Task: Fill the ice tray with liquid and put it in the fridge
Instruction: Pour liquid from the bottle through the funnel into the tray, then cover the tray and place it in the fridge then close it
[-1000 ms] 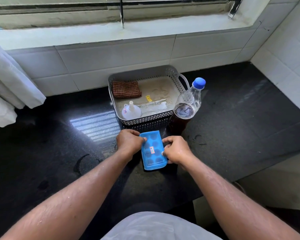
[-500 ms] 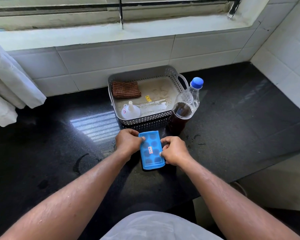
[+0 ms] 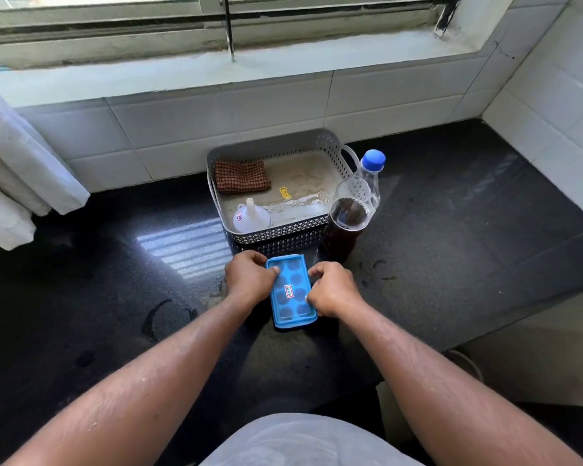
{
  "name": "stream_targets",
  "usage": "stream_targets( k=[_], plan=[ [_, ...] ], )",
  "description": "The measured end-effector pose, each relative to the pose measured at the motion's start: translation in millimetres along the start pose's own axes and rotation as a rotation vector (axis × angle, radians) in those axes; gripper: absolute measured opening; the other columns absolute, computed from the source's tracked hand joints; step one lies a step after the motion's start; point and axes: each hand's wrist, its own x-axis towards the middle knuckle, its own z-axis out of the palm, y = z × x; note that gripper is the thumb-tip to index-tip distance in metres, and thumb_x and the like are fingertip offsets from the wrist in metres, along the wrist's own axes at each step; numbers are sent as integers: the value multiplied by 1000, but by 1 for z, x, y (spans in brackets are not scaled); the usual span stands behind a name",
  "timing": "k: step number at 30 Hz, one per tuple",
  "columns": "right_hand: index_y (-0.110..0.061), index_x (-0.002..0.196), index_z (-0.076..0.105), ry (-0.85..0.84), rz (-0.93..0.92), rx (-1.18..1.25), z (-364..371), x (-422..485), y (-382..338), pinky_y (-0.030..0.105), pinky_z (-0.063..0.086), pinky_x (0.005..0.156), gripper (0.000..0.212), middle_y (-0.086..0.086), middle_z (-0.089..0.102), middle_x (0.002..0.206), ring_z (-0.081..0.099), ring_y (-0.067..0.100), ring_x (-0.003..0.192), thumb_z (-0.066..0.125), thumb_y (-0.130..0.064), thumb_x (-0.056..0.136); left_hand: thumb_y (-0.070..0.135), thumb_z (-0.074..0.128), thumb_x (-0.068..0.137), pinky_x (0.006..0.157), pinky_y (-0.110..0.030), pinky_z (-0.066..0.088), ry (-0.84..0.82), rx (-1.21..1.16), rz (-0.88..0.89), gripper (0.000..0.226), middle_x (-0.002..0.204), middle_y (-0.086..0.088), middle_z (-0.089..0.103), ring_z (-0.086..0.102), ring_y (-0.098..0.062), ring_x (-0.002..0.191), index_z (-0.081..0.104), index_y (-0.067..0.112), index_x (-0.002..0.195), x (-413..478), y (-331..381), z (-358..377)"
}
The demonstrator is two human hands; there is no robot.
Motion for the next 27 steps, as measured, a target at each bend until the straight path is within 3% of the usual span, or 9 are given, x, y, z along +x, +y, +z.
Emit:
stream_targets(
  k=[3,7,10,13,16,23,25,27],
  plan=[
    [-23,99,74,-8,2,-6,0,1,0,30,59,76,30,-1,72,94,70,19,87,73,-3,75,31,86,80,88,-36,58,11,38,41,30,103,-1,76,71,-22,96,73,26,106,-7,-5,0],
    [-22,102,74,-12,19,-1,0,1,-2,35,62,78,31,-3,63,93,71,22,87,72,-6,75,21,95,68,83,-45,63,-141,-25,-9,55,101,-5,77,75,-25,93,69,21,116,-15,-16,-1],
    [-20,86,74,-12,42,-1,3,0,-4,45,65,76,19,-1,68,86,74,25,84,69,-6,75,12,95,69,70,-49,66,-187,-94,-73,40,97,-9,78,78,-26,81,68,19,97,-19,-16,-2],
    [-14,76,73,-7,62,13,6,0,-5,48,66,70,14,1,70,78,75,26,77,66,-3,73,6,91,74,71,-53,65,-266,-147,-113,39,100,-14,77,78,-31,83,68,10,104,-17,-14,-2],
    [-13,72,72,-21,89,64,10,1,-2,48,66,65,16,3,72,74,76,27,77,66,1,74,7,89,77,69,-48,66,-289,-136,-105,37,100,-12,77,77,-30,84,66,11,105,-15,-16,-1],
    [-6,82,77,-13,106,243,10,-8,6,48,66,74,19,7,75,83,77,29,86,64,8,78,1,82,83,72,-50,64,-355,-206,-118,24,103,-18,77,77,-34,88,63,10,94,-21,-14,-3],
    [0,88,76,-8,107,288,6,-15,10,51,65,76,19,8,74,84,76,30,89,62,10,79,0,79,86,65,-44,63,-394,-241,-99,23,106,-18,77,77,-32,85,65,6,102,-28,-12,-6],
    [6,92,73,-6,110,355,-1,-25,17,59,63,76,19,12,72,82,74,29,84,59,12,80,-2,76,88,53,-34,60,-429,-277,-69,22,103,-16,78,77,-23,68,65,4,106,-40,-7,-9]
  ],
)
